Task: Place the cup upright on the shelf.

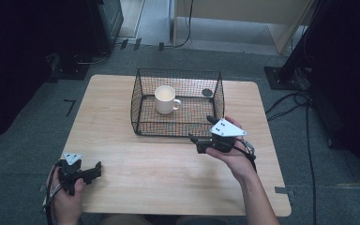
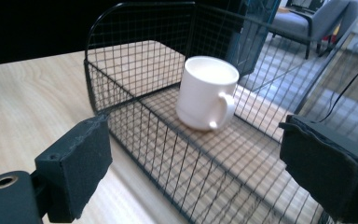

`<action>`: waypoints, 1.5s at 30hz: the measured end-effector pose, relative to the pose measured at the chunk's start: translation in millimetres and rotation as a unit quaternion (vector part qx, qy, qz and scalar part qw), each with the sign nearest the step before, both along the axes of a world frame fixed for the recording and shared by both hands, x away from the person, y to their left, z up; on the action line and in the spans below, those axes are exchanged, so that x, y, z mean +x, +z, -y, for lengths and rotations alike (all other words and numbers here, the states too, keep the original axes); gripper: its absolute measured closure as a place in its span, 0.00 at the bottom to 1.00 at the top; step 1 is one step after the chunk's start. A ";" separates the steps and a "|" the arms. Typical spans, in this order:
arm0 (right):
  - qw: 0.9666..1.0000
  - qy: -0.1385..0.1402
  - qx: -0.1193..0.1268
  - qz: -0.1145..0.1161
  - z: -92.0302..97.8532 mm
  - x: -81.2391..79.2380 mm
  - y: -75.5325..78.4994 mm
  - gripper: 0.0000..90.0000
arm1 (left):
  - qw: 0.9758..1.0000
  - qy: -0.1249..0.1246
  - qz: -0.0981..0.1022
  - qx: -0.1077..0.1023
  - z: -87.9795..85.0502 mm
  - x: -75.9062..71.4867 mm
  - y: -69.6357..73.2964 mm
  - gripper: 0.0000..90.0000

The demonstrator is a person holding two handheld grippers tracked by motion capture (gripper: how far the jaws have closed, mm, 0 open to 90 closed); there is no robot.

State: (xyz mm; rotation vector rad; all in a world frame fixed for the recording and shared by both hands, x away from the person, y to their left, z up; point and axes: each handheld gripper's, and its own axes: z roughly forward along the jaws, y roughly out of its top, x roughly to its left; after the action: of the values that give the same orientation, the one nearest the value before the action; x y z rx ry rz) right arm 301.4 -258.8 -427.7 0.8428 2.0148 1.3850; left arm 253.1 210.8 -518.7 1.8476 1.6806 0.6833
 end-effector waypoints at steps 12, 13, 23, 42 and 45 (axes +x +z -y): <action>0.998 -0.057 -0.012 -0.013 53.4 -33.6 -32.4 0.08 | 1.000 -0.001 -0.001 0.001 -0.1 -0.1 0.2 0.02; 0.998 -0.063 -0.011 -0.016 58.7 -36.5 -35.7 0.08 | 1.000 -0.001 -0.001 0.001 -0.1 -0.1 0.2 0.02; 0.991 -0.118 -0.021 -0.051 111.5 -62.3 -66.2 0.07 | 1.000 -0.001 -0.001 0.001 -0.1 -0.1 0.2 0.02; 0.962 -0.208 -0.066 -0.167 175.3 -91.0 -93.5 0.07 | 1.000 -0.001 -0.001 0.001 -0.1 -0.1 0.2 0.02; 0.956 -0.214 -0.077 -0.185 180.9 -91.8 -97.1 0.07 | 1.000 -0.001 -0.001 0.001 -0.1 -0.1 0.1 0.02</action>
State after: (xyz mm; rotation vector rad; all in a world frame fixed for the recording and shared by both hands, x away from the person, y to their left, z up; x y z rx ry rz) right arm 209.6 -439.7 -524.8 1.4491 2.0053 0.8610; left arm 253.0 210.9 -518.5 1.8508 1.6806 0.6823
